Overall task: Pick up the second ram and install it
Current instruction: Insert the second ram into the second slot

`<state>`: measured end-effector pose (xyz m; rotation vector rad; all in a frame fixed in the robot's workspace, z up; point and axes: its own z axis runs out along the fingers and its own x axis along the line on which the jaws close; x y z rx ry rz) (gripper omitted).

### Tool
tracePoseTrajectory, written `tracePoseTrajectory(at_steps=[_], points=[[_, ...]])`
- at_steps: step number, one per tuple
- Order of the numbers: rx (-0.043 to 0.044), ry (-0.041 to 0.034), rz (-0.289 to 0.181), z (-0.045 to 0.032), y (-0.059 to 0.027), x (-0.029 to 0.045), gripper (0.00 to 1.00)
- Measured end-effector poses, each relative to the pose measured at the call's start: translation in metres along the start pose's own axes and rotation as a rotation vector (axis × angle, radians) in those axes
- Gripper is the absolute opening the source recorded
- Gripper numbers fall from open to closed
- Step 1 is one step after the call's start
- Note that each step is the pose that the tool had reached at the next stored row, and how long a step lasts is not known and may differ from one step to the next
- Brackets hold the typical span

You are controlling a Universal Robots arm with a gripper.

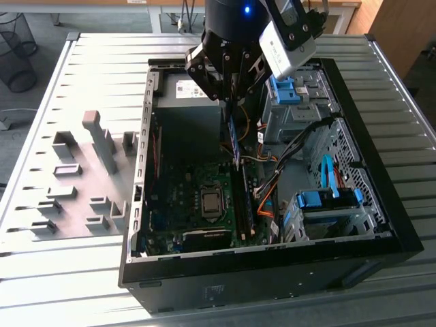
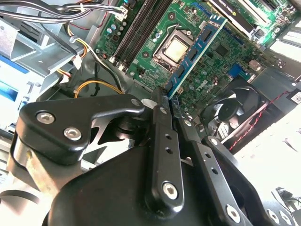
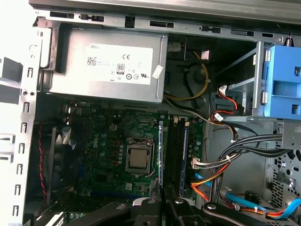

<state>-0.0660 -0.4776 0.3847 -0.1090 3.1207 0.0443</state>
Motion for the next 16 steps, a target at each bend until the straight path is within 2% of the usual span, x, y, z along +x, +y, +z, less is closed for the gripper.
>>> tracePoseTrajectory(at_steps=[16], points=[[-0.0001, 0.0, 0.0, 0.0052, -0.0002, 0.0001, 0.14]])
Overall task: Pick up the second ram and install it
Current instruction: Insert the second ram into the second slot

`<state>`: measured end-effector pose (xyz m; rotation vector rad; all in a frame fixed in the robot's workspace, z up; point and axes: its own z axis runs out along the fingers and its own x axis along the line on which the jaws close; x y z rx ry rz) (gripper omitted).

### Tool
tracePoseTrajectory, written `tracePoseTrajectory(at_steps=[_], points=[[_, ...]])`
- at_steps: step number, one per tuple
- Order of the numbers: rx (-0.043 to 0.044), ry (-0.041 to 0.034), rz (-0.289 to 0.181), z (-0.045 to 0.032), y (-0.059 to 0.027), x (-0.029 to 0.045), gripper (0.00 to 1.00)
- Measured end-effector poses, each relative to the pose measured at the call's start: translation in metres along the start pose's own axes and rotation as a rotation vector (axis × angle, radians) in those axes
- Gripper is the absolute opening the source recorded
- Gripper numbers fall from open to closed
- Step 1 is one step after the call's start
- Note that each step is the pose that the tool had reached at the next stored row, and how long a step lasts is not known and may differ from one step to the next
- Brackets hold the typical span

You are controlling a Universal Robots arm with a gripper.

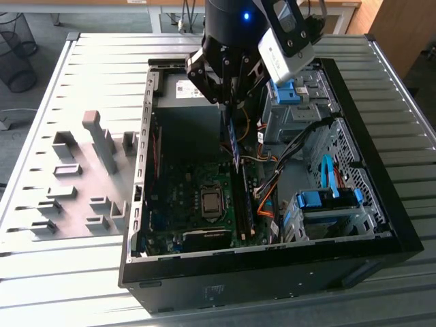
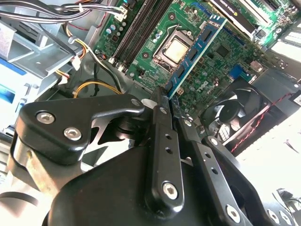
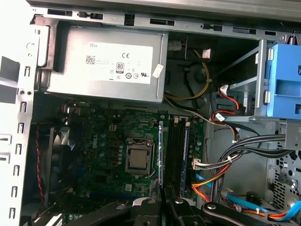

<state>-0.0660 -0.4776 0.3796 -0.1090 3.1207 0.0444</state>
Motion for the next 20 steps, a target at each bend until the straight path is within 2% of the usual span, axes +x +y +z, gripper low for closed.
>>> tracePoseTrajectory(at_steps=[20], points=[[0.0001, 0.0, 0.0, 0.0051, -0.0001, 0.0001, 0.14]])
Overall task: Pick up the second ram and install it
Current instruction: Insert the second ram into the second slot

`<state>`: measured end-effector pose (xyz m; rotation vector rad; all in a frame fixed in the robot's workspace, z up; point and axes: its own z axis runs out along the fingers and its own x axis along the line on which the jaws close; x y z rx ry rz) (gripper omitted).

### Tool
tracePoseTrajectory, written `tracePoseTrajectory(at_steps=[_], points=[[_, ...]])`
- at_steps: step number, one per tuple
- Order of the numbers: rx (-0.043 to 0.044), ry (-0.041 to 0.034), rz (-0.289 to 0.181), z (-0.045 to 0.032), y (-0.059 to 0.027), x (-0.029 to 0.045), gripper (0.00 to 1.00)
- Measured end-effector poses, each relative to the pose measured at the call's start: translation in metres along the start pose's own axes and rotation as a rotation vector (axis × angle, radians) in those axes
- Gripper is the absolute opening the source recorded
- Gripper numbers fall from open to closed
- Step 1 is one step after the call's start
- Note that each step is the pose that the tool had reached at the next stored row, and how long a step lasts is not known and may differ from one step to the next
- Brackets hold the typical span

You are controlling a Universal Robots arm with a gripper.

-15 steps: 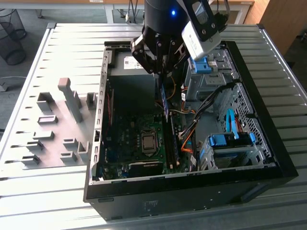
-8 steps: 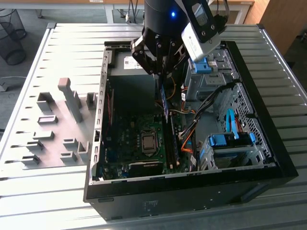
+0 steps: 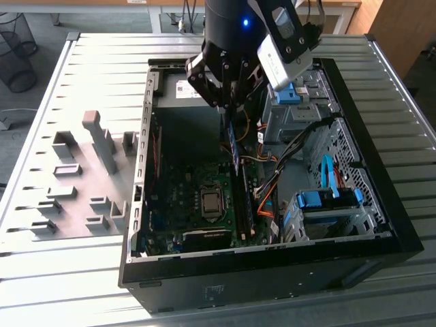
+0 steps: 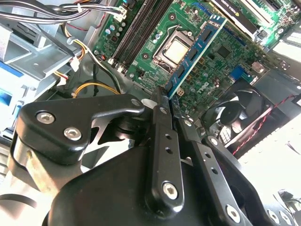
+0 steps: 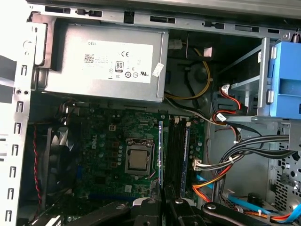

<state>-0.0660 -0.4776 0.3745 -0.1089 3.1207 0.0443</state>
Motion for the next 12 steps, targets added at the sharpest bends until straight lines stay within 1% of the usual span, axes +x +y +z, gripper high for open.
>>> tracePoseTrajectory(at_steps=[12], points=[[0.0, 0.0, 0.0, 0.0038, -0.0001, -0.0002, 0.14]])
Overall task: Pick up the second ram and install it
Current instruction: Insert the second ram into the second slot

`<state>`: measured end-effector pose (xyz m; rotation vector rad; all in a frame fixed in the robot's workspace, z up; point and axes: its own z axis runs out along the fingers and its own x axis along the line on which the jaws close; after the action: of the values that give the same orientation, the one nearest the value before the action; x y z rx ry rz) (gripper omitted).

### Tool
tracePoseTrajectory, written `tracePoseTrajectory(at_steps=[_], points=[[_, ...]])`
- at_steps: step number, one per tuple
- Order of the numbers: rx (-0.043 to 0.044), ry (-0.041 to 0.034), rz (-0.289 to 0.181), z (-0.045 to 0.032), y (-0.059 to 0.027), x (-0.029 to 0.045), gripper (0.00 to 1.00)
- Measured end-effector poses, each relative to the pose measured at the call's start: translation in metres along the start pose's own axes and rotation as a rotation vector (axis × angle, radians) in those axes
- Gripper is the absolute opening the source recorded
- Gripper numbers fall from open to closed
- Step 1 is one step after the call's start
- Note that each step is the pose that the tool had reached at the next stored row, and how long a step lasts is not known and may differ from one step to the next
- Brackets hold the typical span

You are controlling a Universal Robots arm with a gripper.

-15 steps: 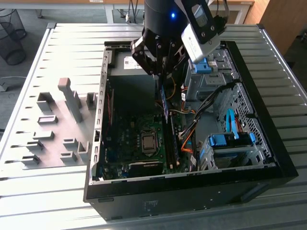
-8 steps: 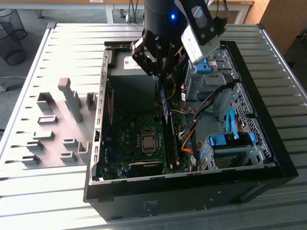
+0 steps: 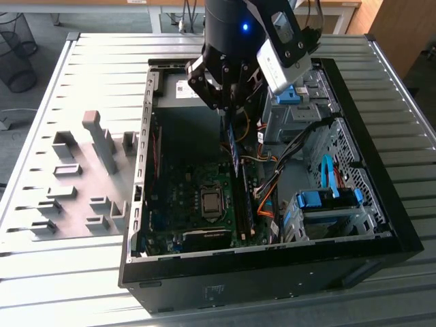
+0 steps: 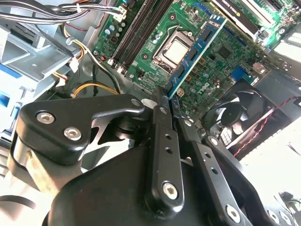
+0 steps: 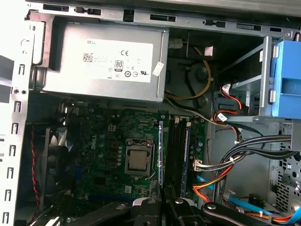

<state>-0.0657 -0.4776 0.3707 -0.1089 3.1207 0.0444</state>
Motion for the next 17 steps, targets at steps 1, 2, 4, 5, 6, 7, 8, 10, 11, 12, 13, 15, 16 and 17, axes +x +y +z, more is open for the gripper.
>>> tracePoseTrajectory(at_steps=[1, 2, 4, 5, 6, 7, 8, 10, 11, 12, 13, 15, 16, 17], points=[[0.0, 0.0, 0.0, 0.001, -0.0001, -0.0007, 0.14], [0.0, 0.0002, 0.0, 0.0024, -0.0002, -0.0015, 0.14], [0.0001, 0.0006, 0.005, 0.0051, -0.0004, -0.0032, 0.14], [0.0001, 0.0007, 0.008, 0.0063, -0.0005, -0.0041, 0.14], [0.0002, 0.0007, 0.011, 0.0076, -0.0006, -0.0052, 0.14], [0.0002, 0.001, 0.014, 0.0089, -0.0007, -0.0062, 0.14], [0.0002, 0.0012, 0.017, 0.0103, -0.0008, -0.0067, 0.14], [0.0006, 0.0012, 0.024, 0.0124, -0.0008, -0.0071, 0.14], [0.001, 0.0011, 0.027, 0.0132, -0.0008, -0.0071, 0.14], [0.0016, 0.001, 0.032, 0.0139, -0.0009, -0.0071, 0.14], [0.0017, 0.0009, 0.038, 0.0147, -0.0009, -0.0071, 0.14], [0.0019, 0.0006, 0.046, 0.0165, -0.001, -0.0074, 0.14], [0.002, 0.0006, 0.047, 0.0172, -0.001, -0.0076, 0.14], [0.002, 0.0006, 0.047, 0.018, -0.0011, -0.0078, 0.14]])
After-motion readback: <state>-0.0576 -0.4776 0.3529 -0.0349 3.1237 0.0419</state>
